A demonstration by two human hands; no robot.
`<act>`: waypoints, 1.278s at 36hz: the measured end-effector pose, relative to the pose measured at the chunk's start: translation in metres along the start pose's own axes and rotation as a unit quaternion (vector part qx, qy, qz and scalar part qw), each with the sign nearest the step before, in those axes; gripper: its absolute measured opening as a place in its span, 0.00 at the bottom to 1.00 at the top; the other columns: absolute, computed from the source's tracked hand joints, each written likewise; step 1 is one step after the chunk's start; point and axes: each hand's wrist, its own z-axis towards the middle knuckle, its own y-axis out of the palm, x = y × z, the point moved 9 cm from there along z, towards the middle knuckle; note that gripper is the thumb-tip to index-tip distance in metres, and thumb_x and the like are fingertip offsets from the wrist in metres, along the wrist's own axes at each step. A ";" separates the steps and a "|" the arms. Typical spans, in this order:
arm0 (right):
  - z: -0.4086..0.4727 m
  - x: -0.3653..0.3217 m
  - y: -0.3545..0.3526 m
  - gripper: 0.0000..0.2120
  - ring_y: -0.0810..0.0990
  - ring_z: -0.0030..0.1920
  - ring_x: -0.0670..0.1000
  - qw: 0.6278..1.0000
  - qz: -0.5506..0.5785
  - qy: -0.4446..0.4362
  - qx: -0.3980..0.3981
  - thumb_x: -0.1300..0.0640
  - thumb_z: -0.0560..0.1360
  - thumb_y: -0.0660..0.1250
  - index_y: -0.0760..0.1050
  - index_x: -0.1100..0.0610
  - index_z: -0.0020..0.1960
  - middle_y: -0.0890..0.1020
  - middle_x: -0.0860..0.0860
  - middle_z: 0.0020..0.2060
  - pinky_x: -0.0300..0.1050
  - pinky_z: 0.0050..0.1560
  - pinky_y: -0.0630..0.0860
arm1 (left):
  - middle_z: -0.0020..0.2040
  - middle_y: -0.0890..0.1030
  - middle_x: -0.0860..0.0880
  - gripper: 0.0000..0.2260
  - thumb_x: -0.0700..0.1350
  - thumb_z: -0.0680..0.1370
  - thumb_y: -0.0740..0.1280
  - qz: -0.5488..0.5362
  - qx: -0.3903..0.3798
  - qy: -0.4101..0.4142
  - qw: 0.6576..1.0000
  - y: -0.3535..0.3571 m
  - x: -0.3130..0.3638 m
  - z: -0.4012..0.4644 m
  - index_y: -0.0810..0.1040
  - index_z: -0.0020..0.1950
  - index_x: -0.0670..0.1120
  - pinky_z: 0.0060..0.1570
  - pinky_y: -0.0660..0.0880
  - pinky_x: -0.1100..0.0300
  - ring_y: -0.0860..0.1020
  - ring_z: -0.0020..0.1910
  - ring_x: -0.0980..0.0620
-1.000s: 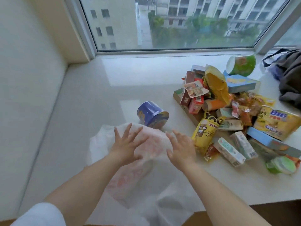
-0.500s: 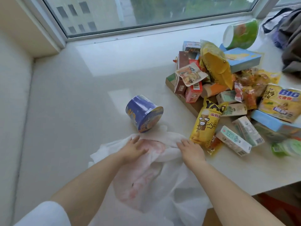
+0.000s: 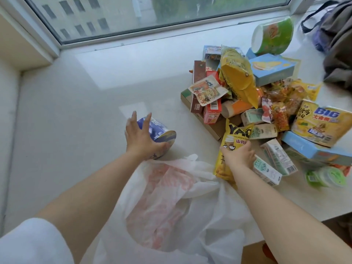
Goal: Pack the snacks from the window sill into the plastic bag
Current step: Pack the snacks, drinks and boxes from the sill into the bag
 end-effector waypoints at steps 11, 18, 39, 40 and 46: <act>0.015 0.013 0.006 0.32 0.74 0.60 0.62 0.997 0.051 0.049 -0.015 0.54 0.67 0.74 0.64 0.60 0.65 0.75 0.59 0.59 0.56 0.58 0.74 | 0.71 0.54 0.46 0.38 0.55 0.68 0.72 0.045 -0.098 -0.053 0.993 0.010 -0.010 0.022 0.57 0.74 0.57 0.62 0.67 0.50 0.54 0.69 0.43; -0.008 0.002 -0.022 0.29 0.75 0.60 0.58 0.983 0.183 -0.009 0.014 0.59 0.70 0.73 0.65 0.61 0.66 0.76 0.57 0.60 0.50 0.58 0.72 | 0.71 0.55 0.47 0.40 0.59 0.63 0.69 -0.068 0.086 0.022 0.994 -0.048 0.020 -0.013 0.61 0.73 0.56 0.62 0.63 0.59 0.56 0.69 0.46; -0.079 0.046 0.041 0.17 0.79 0.54 0.54 0.963 0.049 -0.163 -0.210 0.53 0.67 0.75 0.73 0.51 0.53 0.81 0.50 0.49 0.46 0.54 0.75 | 0.70 0.56 0.55 0.42 0.63 0.59 0.68 0.001 -0.273 0.148 0.951 0.042 -0.005 -0.171 0.59 0.73 0.63 0.64 0.65 0.65 0.61 0.68 0.55; -0.083 0.045 0.042 0.18 0.78 0.54 0.55 0.962 -0.025 -0.189 -0.197 0.51 0.67 0.73 0.73 0.53 0.53 0.81 0.51 0.49 0.45 0.51 0.73 | 0.71 0.55 0.53 0.43 0.65 0.59 0.68 0.023 -0.231 0.146 0.962 0.040 -0.011 -0.168 0.59 0.73 0.62 0.66 0.64 0.62 0.58 0.70 0.53; -0.091 0.049 0.035 0.21 0.78 0.54 0.56 0.905 -0.311 -0.274 -0.097 0.44 0.73 0.64 0.66 0.55 0.58 0.80 0.53 0.53 0.48 0.52 0.68 | 0.71 0.57 0.44 0.47 0.73 0.57 0.65 0.048 -0.025 0.053 0.997 0.013 -0.046 -0.149 0.64 0.73 0.56 0.69 0.64 0.53 0.59 0.69 0.43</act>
